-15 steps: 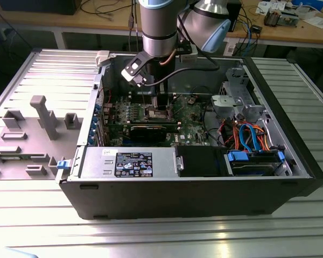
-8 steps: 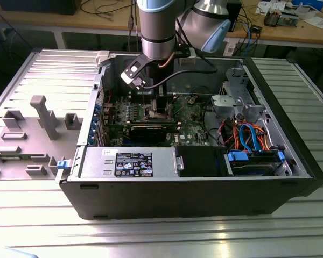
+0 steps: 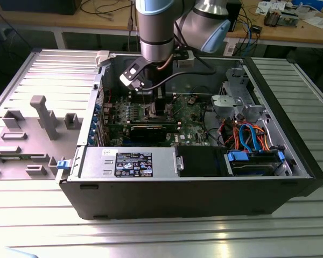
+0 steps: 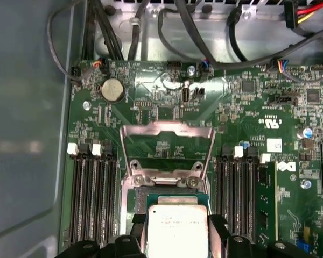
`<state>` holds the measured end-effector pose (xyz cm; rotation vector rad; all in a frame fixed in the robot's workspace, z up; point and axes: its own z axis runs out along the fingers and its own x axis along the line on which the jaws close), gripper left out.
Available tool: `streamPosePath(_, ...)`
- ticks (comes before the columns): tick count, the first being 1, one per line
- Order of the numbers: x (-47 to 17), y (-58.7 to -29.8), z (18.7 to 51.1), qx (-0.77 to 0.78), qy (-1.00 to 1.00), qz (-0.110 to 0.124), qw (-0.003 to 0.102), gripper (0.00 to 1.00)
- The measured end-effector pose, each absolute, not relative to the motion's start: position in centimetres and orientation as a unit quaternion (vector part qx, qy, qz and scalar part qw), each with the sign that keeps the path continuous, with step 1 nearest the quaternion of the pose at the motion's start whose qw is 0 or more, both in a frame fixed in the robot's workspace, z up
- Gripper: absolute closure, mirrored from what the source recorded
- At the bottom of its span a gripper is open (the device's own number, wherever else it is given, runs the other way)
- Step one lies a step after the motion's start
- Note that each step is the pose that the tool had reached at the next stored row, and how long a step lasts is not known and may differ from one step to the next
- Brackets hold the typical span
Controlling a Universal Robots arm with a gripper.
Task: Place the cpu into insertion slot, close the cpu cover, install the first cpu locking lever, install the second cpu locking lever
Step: 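Place the cpu into insertion slot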
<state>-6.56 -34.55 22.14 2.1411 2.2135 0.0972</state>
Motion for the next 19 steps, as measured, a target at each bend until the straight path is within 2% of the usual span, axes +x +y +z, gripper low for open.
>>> streamPosePath(11, -6.6, -34.1, 21.2, 0.700, 0.712, 0.031, 0.030, 0.45)
streamPosePath(19, -6.7, -33.9, 20.7, 0.700, 0.712, 0.025, 0.036, 0.45)
